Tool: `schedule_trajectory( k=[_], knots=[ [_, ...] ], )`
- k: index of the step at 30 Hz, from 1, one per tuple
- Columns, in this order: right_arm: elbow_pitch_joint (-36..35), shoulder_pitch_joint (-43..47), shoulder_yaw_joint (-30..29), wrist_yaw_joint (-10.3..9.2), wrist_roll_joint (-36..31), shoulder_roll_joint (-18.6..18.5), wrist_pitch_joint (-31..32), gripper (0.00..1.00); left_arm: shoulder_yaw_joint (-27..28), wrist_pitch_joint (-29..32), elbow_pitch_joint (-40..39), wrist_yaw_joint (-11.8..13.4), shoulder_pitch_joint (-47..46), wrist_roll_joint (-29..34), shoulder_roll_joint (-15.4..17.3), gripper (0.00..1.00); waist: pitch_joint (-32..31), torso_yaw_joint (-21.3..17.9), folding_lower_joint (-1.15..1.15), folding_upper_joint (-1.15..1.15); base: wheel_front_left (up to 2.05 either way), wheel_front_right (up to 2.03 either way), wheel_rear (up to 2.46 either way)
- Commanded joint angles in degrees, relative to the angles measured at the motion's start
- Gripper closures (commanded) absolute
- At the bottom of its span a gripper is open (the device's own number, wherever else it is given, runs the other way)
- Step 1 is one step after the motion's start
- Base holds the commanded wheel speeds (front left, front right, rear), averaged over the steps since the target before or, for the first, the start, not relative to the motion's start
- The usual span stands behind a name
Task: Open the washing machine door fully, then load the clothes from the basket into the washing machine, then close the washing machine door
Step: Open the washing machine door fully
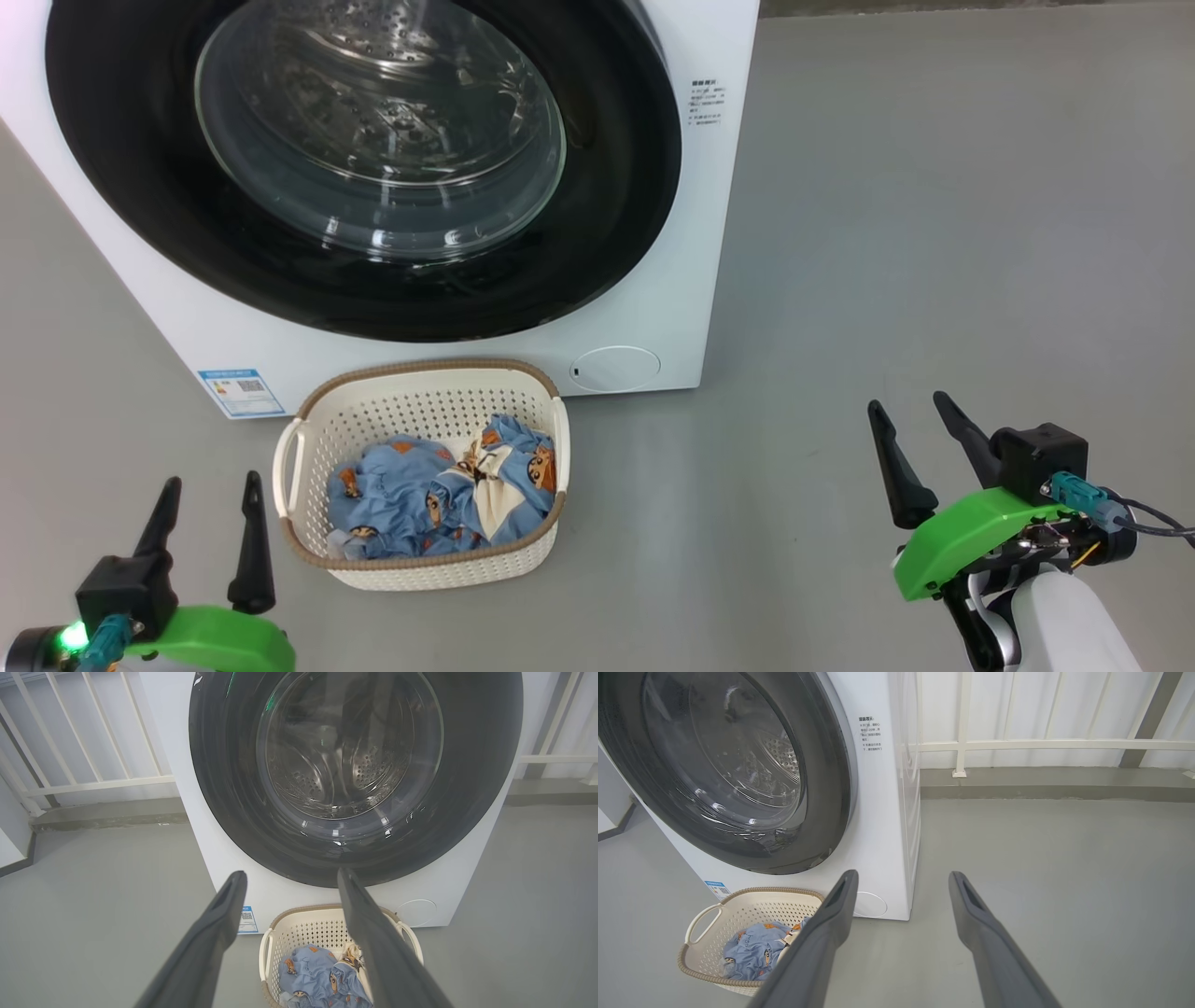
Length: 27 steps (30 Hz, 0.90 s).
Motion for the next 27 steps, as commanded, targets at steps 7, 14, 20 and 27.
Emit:
schedule_trajectory(
  k=[7, 14, 20, 27],
  knots=[
    [-0.9, -1.5, 1.3, 0.09, 0.7, -0.1, -0.9, 0.0, 2.0, -0.6, -2.4, -1.3, -1.9, 0.7, 0.9, 0.0, -0.6, 0.1, 0.0, 0.0, 0.0, 0.0, 0.0],
    [-1.2, -1.1, 1.1, 0.09, 0.8, -0.1, -0.8, 0.0, 2.0, -0.6, -3.2, -2.2, -1.1, 1.0, 0.6, 0.0, -0.9, 0.3, 0.0, 0.0, 0.0, 0.0, 0.0],
    [-1.3, -1.2, 0.9, 0.09, 1.1, -0.1, -0.6, 0.0, 1.7, -0.6, -2.6, -2.5, -0.7, 1.3, 0.2, 0.0, -0.7, 0.8, 0.0, 0.0, 0.0, 0.0, 0.0],
    [-2.2, -2.6, -0.1, 0.09, 1.7, -0.2, -0.6, 0.0, 0.9, -0.6, -3.5, -2.9, 0.1, 1.5, -0.7, 0.0, -0.1, 2.1, 0.0, 0.0, 0.0, 0.0, 0.0]
  ],
)
